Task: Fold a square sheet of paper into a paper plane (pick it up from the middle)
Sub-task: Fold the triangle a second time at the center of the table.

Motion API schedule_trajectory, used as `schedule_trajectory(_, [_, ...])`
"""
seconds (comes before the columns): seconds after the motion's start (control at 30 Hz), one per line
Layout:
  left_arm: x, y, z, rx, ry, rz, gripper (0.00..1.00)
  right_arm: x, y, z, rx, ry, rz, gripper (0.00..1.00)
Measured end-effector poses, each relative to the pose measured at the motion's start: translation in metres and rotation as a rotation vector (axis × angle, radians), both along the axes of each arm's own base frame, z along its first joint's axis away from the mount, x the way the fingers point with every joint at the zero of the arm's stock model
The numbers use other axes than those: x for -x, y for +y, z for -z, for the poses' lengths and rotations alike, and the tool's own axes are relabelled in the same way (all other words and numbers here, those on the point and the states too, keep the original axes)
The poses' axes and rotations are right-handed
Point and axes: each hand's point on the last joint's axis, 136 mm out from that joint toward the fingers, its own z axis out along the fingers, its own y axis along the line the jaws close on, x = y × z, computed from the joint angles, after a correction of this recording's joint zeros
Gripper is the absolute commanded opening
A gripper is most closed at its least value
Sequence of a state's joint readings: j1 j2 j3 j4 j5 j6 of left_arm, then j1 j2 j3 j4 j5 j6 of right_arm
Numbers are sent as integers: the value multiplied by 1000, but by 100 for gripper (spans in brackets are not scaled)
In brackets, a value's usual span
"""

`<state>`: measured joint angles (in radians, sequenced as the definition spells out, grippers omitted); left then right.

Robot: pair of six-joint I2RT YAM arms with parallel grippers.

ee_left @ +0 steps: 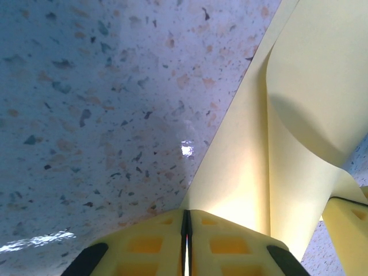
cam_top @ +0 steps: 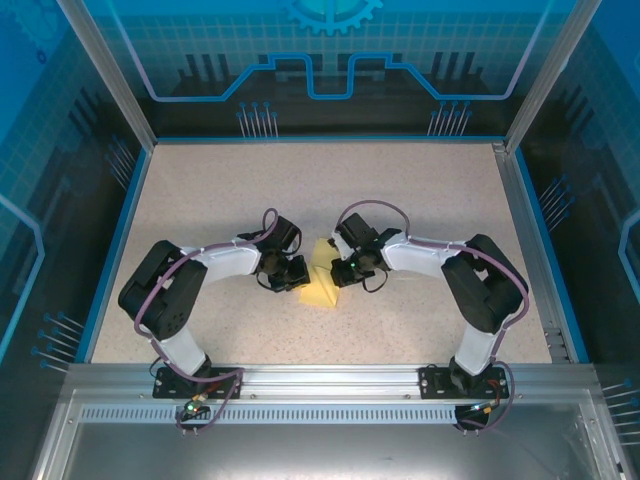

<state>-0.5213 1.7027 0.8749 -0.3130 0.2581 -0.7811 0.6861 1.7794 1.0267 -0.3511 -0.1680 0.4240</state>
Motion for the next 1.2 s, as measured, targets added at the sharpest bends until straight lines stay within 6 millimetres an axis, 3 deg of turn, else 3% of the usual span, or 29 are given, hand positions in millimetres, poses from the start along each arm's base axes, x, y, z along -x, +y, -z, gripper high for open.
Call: schedule_trajectory(1.2, [-1, -2, -2, -1, -7, 7, 11, 5, -2, 8, 19, 42, -7, 9])
